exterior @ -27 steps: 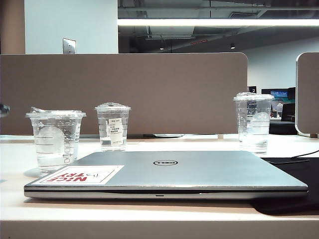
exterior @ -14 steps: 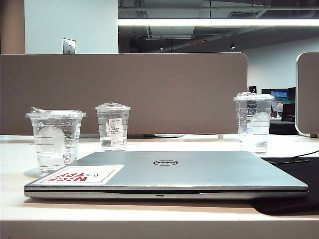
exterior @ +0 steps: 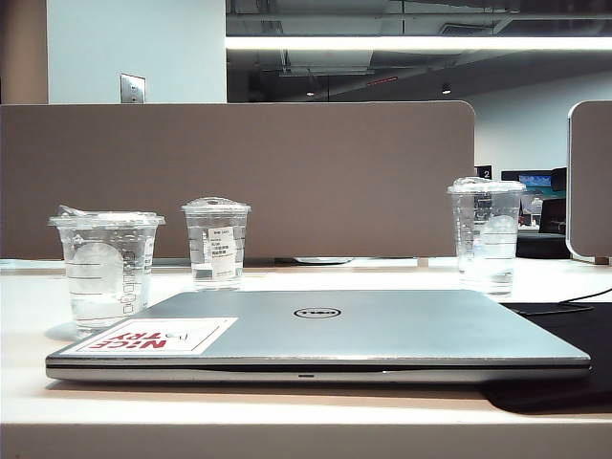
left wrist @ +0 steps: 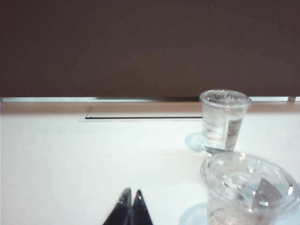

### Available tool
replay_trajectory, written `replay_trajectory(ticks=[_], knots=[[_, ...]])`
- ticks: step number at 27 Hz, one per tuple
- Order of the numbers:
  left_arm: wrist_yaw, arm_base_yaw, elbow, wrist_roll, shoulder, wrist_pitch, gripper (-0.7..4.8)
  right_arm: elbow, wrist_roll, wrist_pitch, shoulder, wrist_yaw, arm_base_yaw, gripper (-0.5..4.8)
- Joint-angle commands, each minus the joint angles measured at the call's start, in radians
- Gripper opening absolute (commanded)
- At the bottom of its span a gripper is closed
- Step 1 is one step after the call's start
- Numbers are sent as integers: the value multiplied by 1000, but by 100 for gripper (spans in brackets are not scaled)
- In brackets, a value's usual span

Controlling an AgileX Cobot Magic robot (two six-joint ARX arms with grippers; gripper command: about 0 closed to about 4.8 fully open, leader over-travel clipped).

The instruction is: Pick up the coffee cup on the middle and place it on the left side of the laptop.

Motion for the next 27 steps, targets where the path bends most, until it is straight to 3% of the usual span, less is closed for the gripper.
replay_trajectory(ticks=[1, 7, 27], knots=[[-4, 1, 6, 21, -34, -51, -6, -4, 0, 13, -2, 2, -21, -5], [-112, 1, 5, 23, -42, -90, -6, -4, 0, 11, -2, 2, -13, -5], [-108, 1, 5, -47, -42, -98, -4, -4, 0, 11, -2, 2, -9, -5]])
